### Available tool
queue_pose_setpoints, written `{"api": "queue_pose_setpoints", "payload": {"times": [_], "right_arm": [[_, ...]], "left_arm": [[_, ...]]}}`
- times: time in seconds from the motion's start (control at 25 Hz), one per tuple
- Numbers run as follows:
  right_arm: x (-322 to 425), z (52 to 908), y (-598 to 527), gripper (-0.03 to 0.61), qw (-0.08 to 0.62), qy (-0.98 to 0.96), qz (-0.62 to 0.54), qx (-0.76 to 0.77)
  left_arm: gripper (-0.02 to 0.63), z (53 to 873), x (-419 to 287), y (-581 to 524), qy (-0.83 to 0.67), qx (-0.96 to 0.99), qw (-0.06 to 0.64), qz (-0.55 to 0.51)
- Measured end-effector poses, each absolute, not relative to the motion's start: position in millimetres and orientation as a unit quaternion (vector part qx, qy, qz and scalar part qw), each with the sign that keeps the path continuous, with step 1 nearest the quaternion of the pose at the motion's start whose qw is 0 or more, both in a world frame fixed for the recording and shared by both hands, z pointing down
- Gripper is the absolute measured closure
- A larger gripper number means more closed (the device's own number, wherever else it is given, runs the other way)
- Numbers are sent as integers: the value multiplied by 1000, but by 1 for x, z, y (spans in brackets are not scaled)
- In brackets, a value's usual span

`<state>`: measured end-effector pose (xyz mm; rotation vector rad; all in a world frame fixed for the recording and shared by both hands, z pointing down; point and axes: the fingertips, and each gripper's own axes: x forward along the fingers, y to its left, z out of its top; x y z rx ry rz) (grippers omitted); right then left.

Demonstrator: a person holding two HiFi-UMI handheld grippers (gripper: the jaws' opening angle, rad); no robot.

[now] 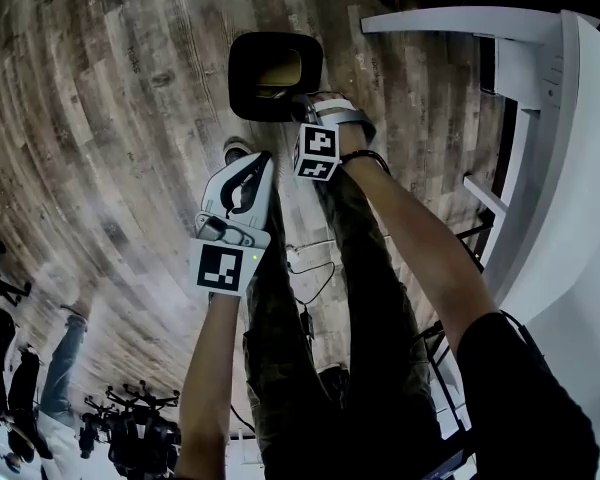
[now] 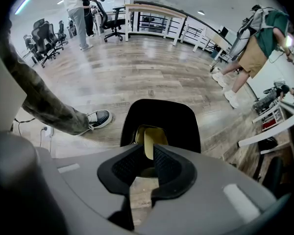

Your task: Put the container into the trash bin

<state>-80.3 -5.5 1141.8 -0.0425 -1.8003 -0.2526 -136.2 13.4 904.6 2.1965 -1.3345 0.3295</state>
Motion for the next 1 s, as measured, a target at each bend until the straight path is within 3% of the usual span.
{"api": "queue_pose_setpoints", "payload": {"times": [0.36,0.68,1.0], "right_arm": [[-91,1139,-1,502,614,-780,-118,-22],[-93,1112,-13,503,611,-780,-132,-24],[-99,1073,-22,503,603,-786,-136,-3]], "left_arm": [[618,903,-150,21,-515,800,290,108],[618,887,-145,17,-497,819,247,144],[618,858,-140,16,-509,824,224,111]]}}
